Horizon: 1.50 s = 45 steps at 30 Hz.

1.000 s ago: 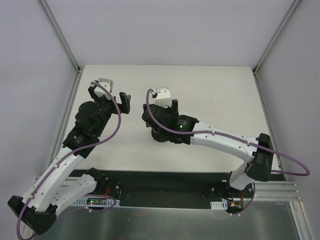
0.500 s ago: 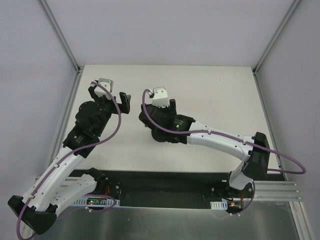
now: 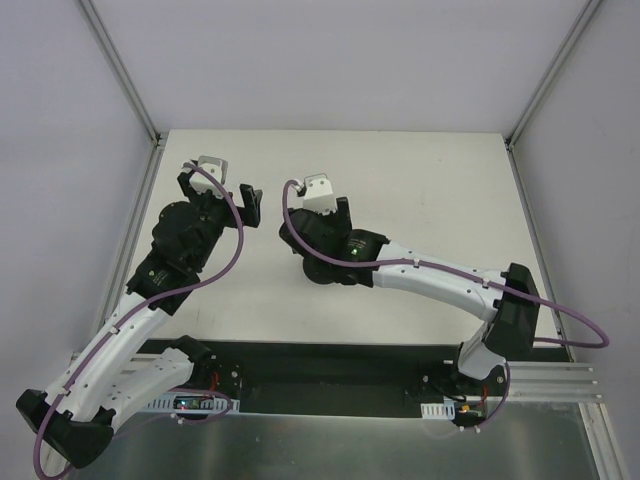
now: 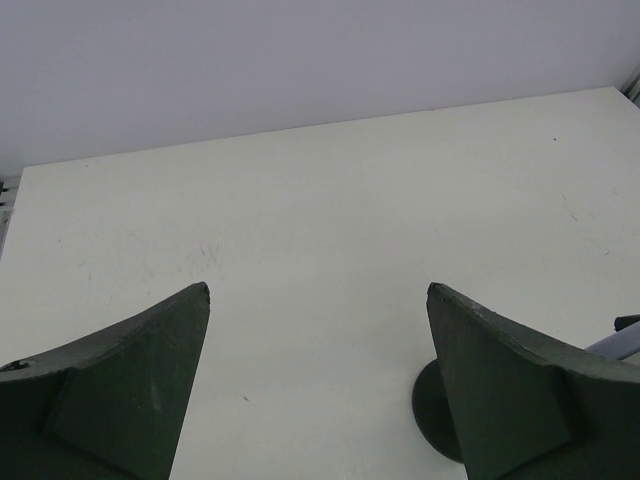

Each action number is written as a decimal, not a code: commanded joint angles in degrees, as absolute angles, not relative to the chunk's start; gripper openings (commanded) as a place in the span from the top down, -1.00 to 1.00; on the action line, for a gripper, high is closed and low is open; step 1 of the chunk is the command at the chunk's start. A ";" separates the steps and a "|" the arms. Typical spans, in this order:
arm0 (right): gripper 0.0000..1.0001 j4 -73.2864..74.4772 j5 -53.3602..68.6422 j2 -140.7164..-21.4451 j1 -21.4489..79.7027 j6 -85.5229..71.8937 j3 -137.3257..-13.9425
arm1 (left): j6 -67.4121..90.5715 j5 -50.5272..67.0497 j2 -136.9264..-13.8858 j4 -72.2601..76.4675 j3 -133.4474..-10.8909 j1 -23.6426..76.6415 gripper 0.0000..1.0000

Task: Place the phone on the phone stand

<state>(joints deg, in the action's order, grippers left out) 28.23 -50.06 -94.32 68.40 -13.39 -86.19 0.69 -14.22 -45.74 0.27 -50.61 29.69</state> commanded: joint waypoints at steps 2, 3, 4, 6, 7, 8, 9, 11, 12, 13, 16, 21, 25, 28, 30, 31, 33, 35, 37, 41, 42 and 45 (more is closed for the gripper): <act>0.92 23.65 -50.36 -86.67 63.21 -6.07 -82.62 | 1.05 -14.68 -45.79 2.81 -50.36 30.23 -0.76; 0.99 23.03 -50.27 -85.96 62.32 -5.37 -81.92 | 1.05 -14.59 -45.79 2.81 -50.36 30.15 -0.76; 0.99 22.33 -49.49 -84.30 61.27 -4.49 -81.13 | 1.14 -14.59 -45.79 2.81 -50.36 30.23 -0.76; 0.99 18.75 -48.26 -82.45 57.41 -0.45 -78.94 | 1.14 -14.68 -45.79 2.90 -50.27 30.15 -0.76; 0.99 17.42 -47.12 -81.57 55.83 1.47 -78.32 | 1.14 -14.59 -45.70 2.81 -50.27 30.23 -0.76; 0.99 15.84 -46.24 -79.82 52.50 5.32 -77.79 | 1.23 -14.59 -45.70 2.81 -50.36 30.15 -0.76; 0.99 12.95 -45.36 -79.11 50.47 7.01 -77.09 | 1.23 -14.59 -45.79 2.81 -50.27 30.23 -0.76; 0.99 10.82 -41.33 -77.62 43.29 10.09 -76.55 | 1.32 -14.33 -45.79 2.81 -50.27 30.32 -0.76; 0.99 8.98 -39.74 -77.43 40.72 12.37 -76.47 | 1.41 -14.33 -45.79 2.81 -50.27 30.32 -0.76; 0.99 7.92 -35.55 -77.26 38.00 13.52 -76.73 | 1.49 -14.24 -45.79 2.81 -50.27 30.32 -0.76; 0.99 1.86 -29.37 -78.48 25.28 18.71 -77.95 | 1.49 -13.89 -46.23 2.81 -50.27 30.59 -0.76; 0.99 -0.88 -15.24 -88.12 11.01 17.23 -86.99 | 1.58 -13.18 -47.54 2.81 -50.27 31.11 -0.75; 0.99 -0.97 -7.57 -96.82 4.06 18.63 -96.57 | 1.06 -13.10 -49.21 3.08 -50.10 31.46 -0.76; 0.99 -0.26 -4.49 -103.07 0.90 19.16 -104.31 | 0.53 -13.36 -50.01 3.25 -50.01 31.55 -0.75; 0.99 1.58 -3.87 -105.89 0.18 20.12 -109.04 | 0.53 -13.88 -50.36 3.25 -50.01 31.55 -0.76; 0.99 1.67 -3.43 -107.04 -1.39 20.56 -110.29 | 0.53 -13.71 -50.54 3.34 -49.92 31.55 -0.75; 0.99 1.67 -1.77 -110.82 -2.54 21.27 -113.10 | 0.97 -12.66 -50.71 3.25 -49.92 31.73 -0.75; 0.99 2.54 -1.23 -114.76 -3.51 23.45 -117.93 | 1.14 -11.52 -51.15 3.34 -49.92 32.25 -0.75; 0.99 3.86 -0.53 -117.58 -3.95 24.34 -123.36 | 1.23 -11.51 -51.85 3.60 -49.92 32.43 -0.75; 0.99 8.17 1.06 -121.55 -3.96 24.70 -128.23 | 1.32 -11.51 -53.17 3.78 -49.83 32.43 -0.75; 0.93 8.17 0.53 -121.47 -3.96 24.09 -127.88 | 1.32 -11.43 -53.35 3.87 -49.92 32.43 -0.75; 0.04 9.05 0.35 -121.03 -3.96 23.12 -126.13 | 1.41 -10.99 -53.52 3.95 -49.92 32.43 -0.75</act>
<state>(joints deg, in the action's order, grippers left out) 13.43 -0.56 -124.49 -4.05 22.61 -122.39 0.71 -12.19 -53.58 1.43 -49.82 31.94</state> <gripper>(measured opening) 0.776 0.876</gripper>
